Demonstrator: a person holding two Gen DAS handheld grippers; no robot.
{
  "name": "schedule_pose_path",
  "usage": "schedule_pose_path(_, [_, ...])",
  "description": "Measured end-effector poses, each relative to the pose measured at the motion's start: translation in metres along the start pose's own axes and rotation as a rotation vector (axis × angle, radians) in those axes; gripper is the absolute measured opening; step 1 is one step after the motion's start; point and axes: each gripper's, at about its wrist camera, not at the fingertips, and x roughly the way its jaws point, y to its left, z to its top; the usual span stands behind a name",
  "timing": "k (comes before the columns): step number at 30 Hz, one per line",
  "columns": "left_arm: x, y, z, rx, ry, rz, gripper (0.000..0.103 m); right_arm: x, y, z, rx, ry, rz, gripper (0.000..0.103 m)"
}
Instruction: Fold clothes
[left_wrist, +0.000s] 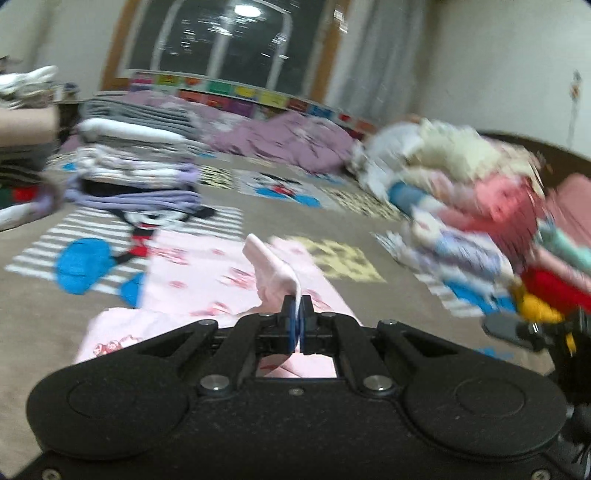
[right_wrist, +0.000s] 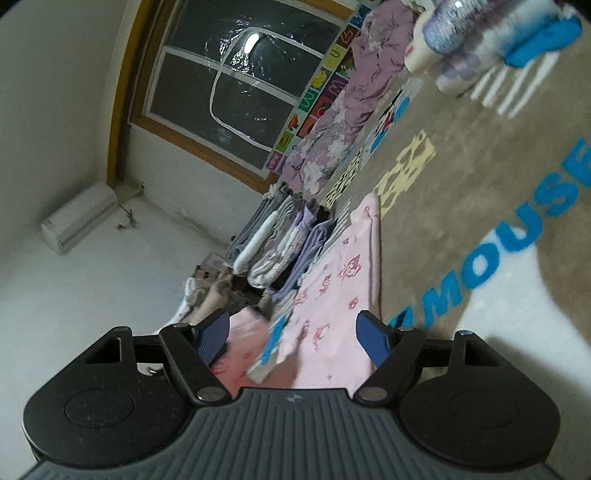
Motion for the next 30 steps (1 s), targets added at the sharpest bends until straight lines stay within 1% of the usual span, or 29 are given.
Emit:
schedule_pose_path(5, [0.019,-0.035,-0.016,0.132,0.035,-0.024,0.0,-0.001,-0.005,0.003,0.02,0.013,0.012,0.077])
schedule_pose_path(6, [0.024,-0.039,-0.019,0.15,0.059,-0.046,0.0,0.0,-0.007,0.003,0.027,0.016,0.01,0.078])
schedule_pose_path(7, [0.029,-0.043,-0.023,0.168,0.084,-0.068,0.004,0.0,-0.008,0.003,0.032,0.018,0.007,0.078])
schedule_pose_path(8, [0.033,-0.045,-0.026,0.18,0.116,-0.088,0.024,0.001,-0.009,0.003,0.033,0.022,0.002,0.078])
schedule_pose_path(9, [0.036,-0.046,-0.03,0.192,0.147,-0.107,0.037,0.002,-0.01,0.003,0.031,0.026,-0.003,0.078])
schedule_pose_path(10, [0.03,-0.043,-0.027,0.187,0.136,-0.121,0.052,0.003,-0.01,0.003,0.028,0.03,-0.008,0.077])
schedule_pose_path(12, [0.018,-0.036,-0.022,0.177,0.113,-0.149,0.052,0.005,-0.008,0.002,0.003,0.035,-0.024,0.077])
schedule_pose_path(15, [-0.004,-0.006,-0.003,0.118,0.059,-0.088,0.052,0.008,-0.001,0.0,-0.067,0.039,-0.057,0.073])
schedule_pose_path(17, [-0.016,0.026,0.005,0.032,0.04,-0.04,0.052,0.01,0.005,-0.001,-0.126,0.041,-0.088,0.072])
schedule_pose_path(19, [-0.031,0.057,0.01,-0.06,0.02,-0.004,0.053,0.011,0.012,-0.003,-0.209,0.043,-0.137,0.068])
schedule_pose_path(22, [-0.05,0.092,0.01,-0.143,-0.001,0.047,0.053,0.018,0.03,-0.013,-0.405,0.059,-0.245,0.065])
schedule_pose_path(24, [-0.059,0.104,0.008,-0.173,-0.006,0.069,0.053,0.024,0.043,-0.021,-0.528,0.085,-0.275,0.061])
schedule_pose_path(25, [-0.063,0.108,0.008,-0.189,-0.011,0.066,0.053,0.028,0.05,-0.025,-0.575,0.103,-0.279,0.058])
schedule_pose_path(27, [-0.07,0.113,0.006,-0.211,-0.019,0.051,0.053,0.032,0.058,-0.029,-0.576,0.146,-0.282,0.058])
schedule_pose_path(29, [-0.074,0.113,0.006,-0.211,-0.025,0.039,0.053,0.034,0.062,-0.032,-0.521,0.175,-0.281,0.058])
schedule_pose_path(30, [-0.076,0.112,0.006,-0.211,-0.027,0.031,0.053,0.037,0.063,-0.033,-0.499,0.184,-0.305,0.058])
